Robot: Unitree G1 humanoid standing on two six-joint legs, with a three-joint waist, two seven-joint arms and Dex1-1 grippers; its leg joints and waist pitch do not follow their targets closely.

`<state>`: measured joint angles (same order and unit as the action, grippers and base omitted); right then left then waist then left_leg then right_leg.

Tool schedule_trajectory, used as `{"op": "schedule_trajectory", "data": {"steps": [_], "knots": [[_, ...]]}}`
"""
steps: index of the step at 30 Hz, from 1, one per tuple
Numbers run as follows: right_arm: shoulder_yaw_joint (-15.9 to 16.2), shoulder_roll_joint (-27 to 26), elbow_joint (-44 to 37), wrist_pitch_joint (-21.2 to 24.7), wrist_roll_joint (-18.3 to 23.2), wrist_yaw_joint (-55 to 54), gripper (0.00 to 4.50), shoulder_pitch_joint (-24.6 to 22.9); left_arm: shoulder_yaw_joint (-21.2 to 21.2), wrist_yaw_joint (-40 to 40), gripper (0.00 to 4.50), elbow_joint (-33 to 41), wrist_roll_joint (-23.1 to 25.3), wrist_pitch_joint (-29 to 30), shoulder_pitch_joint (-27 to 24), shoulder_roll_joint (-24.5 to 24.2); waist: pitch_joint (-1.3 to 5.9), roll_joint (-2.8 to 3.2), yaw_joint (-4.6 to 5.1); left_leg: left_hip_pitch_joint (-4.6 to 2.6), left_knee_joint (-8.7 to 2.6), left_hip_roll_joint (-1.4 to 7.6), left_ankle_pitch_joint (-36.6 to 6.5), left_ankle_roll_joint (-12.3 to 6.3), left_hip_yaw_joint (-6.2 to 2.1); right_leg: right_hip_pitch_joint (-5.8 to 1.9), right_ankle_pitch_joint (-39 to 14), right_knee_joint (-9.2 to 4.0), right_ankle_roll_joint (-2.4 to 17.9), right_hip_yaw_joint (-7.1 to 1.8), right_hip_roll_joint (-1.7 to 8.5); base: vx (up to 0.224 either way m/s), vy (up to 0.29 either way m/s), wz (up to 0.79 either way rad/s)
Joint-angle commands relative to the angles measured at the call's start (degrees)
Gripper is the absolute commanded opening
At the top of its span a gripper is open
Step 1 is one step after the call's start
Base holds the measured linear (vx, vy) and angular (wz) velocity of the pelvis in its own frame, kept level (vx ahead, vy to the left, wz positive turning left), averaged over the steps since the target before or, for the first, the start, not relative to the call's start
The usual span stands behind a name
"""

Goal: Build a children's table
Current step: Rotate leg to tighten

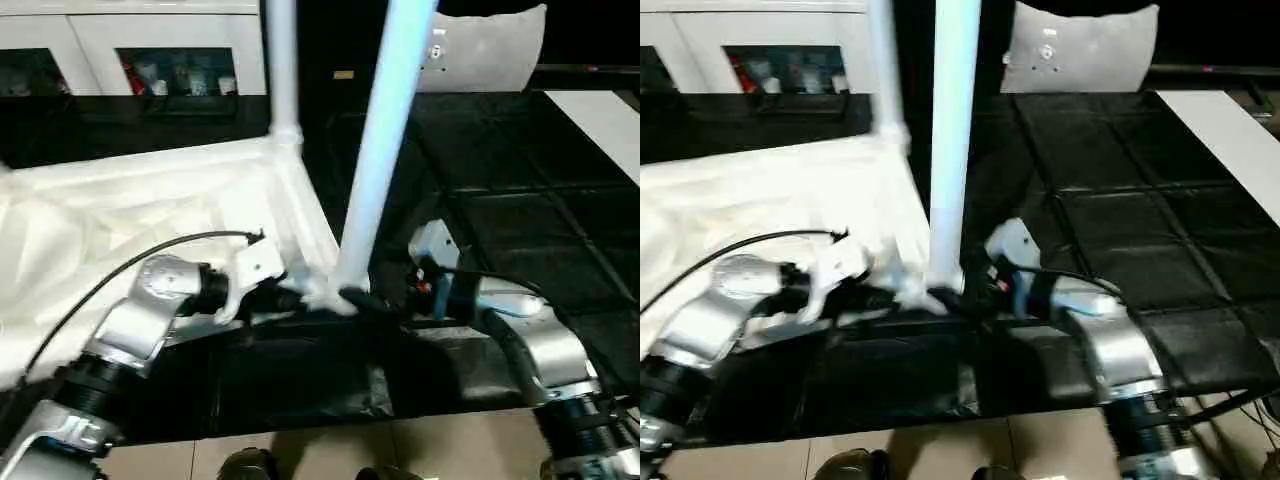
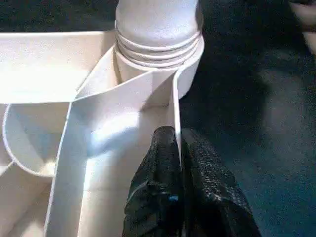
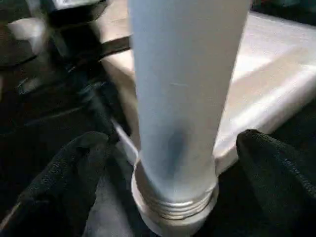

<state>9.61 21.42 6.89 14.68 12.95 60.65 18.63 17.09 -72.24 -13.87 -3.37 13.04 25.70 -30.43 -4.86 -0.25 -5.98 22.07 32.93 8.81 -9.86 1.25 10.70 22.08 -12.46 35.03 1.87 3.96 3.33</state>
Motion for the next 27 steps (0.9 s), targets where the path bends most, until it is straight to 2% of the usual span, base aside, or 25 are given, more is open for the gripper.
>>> {"op": "schedule_trajectory", "data": {"steps": [1, 5, 7, 9, 10, 13, 17, 25, 27], "knots": [[1.1, 0.8, 0.6, -0.5, 1.2, 4.4, 4.32, 1.7, 3.3, -5.8, 0.0, 1.1, -1.1, -2.3, 0.5, -0.9, 3.53, 0.24, 0.03, -1.57, -3.69, 5.3, -9.0, -3.96, -2.06, -2.24, -4.0, -3.7, 12.9, -3.68, 6.41, 0.0, 0.0, 0.0], [2.1, 1.6, 1.7, 0.2, 2.4, 8.2, 4.12, 2.9, 4.2, -8.2, 0.0, 1.2, -1.4, -3.5, 0.8, -1.7, 3.56, 0.28, -0.57, -1.63, -3.57, 5.43, -8.6, -4.17, -1.95, -2.12, -4.6, -3.67, 13.3, -3.64, 6.41, 0.0, 0.0, 0.0], [2.8, 2.2, 2.4, 0.7, 2.8, 10.3, 3.96, 3.6, 4.5, -9.4, 0.0, 1.3, -1.7, -4.0, 1.1, -1.9, 3.73, -0.01, -0.78, -1.64, -3.57, 5.44, -8.4, -4.16, -1.97, -2.27, -4.6, -3.56, 13.4, -3.55, 6.41, 0.0, 0.0, 0.0], [3.6, 2.6, 3.0, 1.6, 3.3, 12.5, 3.73, 4.5, 4.6, -10.5, 0.0, 1.6, -1.8, -4.2, 1.5, -1.9, 3.66, 0.25, -0.92, -1.6, -3.53, 5.46, -8.6, -4.01, -1.99, -2.13, -4.9, -3.51, 13.5, -3.53, 6.38, 0.0, 0.0, 0.0], [3.8, 2.8, 3.0, 1.9, 3.5, 13.2, 3.67, 4.7, 4.7, -10.8, 0.0, 1.5, -1.8, -4.3, 1.6, -1.9, 3.69, -0.1, -0.95, -1.57, -3.54, 5.47, -8.8, -4.02, -1.93, -2.21, -5.2, -3.58, 13.4, -3.55, 6.41, 0.0, 0.0, 0.0], [4.4, 3.4, 3.3, 2.6, 3.9, 15.2, 3.59, 5.2, 4.9, -11.5, 0.0, 1.2, -2.0, -4.6, 1.9, -2.0, 3.79, -0.06, -1.26, -1.56, -3.45, 5.43, -8.2, -4.01, -1.97, -2.23, -5.3, -3.51, 13.2, -3.54, 6.51, 0.0, 0.0, 0.0], [5.2, 4.1, 3.7, 3.7, 4.3, 17.4, 3.23, 5.9, 4.9, -12.0, 0.0, 0.5, -2.0, -5.2, 2.2, -2.1, 3.91, -0.09, -1.82, -1.58, -3.28, 5.41, -7.4, -4.24, -1.9, -2.19, -5.1, -3.43, 13.0, -3.52, 6.46, 0.0, 0.0, 0.0], [6.4, 5.0, 3.5, 5.4, 4.7, 19.7, 2.52, 5.8, 4.9, -12.3, 0.0, 0.8, -2.2, -5.2, 1.8, -2.5, 3.88, -0.13, -1.96, -1.59, -3.29, 5.47, -8.1, -3.82, -1.97, -2.11, -5.9, -3.42, 13.0, -3.51, 6.49, 0.0, 0.0, 0.0], [6.6, 5.0, 3.5, 5.7, 4.8, 20.0, 2.47, 5.8, 4.9, -12.3, 0.0, 0.8, -2.2, -5.2, 1.7, -2.5, 3.81, -0.05, -1.99, -1.53, -3.34, 5.46, -8.6, -3.41, -1.99, -2.1, -7.0, -3.55, 12.8, -3.53, 6.55, 0.0, 0.0, 0.0]]}}
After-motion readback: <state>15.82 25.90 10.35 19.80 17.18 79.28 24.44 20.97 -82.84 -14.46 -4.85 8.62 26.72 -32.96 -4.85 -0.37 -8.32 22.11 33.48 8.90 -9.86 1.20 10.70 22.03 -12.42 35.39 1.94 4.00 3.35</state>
